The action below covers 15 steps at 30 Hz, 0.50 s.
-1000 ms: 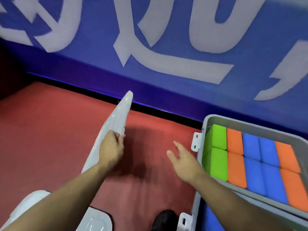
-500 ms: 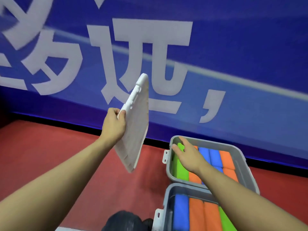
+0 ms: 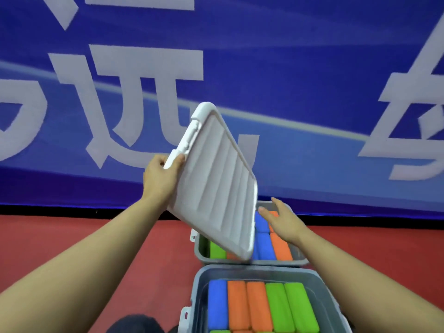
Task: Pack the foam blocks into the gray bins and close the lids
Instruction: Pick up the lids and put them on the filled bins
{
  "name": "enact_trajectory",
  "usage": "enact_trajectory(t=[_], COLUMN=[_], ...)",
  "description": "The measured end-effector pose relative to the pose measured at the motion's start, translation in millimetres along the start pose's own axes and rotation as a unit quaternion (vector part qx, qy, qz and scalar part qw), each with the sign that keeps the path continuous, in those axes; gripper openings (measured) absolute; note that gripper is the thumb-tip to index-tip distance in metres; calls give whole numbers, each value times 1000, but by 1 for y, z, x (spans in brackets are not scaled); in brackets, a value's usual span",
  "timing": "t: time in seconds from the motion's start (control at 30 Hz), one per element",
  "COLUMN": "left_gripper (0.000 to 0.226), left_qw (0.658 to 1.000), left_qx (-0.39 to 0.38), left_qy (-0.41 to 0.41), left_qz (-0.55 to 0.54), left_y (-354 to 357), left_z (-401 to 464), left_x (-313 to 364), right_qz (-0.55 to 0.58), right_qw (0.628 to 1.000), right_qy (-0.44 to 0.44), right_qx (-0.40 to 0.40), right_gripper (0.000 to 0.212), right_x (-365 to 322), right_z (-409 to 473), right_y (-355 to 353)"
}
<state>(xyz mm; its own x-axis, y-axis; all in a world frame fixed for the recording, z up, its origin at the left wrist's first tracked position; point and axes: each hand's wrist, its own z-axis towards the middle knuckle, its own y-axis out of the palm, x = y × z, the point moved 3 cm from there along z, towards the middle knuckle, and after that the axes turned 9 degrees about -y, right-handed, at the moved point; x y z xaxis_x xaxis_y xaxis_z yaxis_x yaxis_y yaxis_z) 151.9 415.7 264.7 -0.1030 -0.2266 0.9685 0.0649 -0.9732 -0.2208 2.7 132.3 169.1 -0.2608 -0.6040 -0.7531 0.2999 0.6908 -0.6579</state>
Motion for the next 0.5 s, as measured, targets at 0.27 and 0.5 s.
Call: enact_trajectory(t=[0.27, 0.5], left_gripper=[67, 35], left_qw=[968, 905], left_qx=[-37, -85], left_qy=[-199, -341], left_qz=[-146, -238], left_y=[106, 176], left_z=[5, 31], left_x=[-86, -202], right_qz=[109, 167], right_qw=[979, 957], right_qy=[172, 228], right_qx=[30, 73], right_gripper=[107, 86], right_x=[164, 246], right_z=[-8, 47], right_y=[-50, -21])
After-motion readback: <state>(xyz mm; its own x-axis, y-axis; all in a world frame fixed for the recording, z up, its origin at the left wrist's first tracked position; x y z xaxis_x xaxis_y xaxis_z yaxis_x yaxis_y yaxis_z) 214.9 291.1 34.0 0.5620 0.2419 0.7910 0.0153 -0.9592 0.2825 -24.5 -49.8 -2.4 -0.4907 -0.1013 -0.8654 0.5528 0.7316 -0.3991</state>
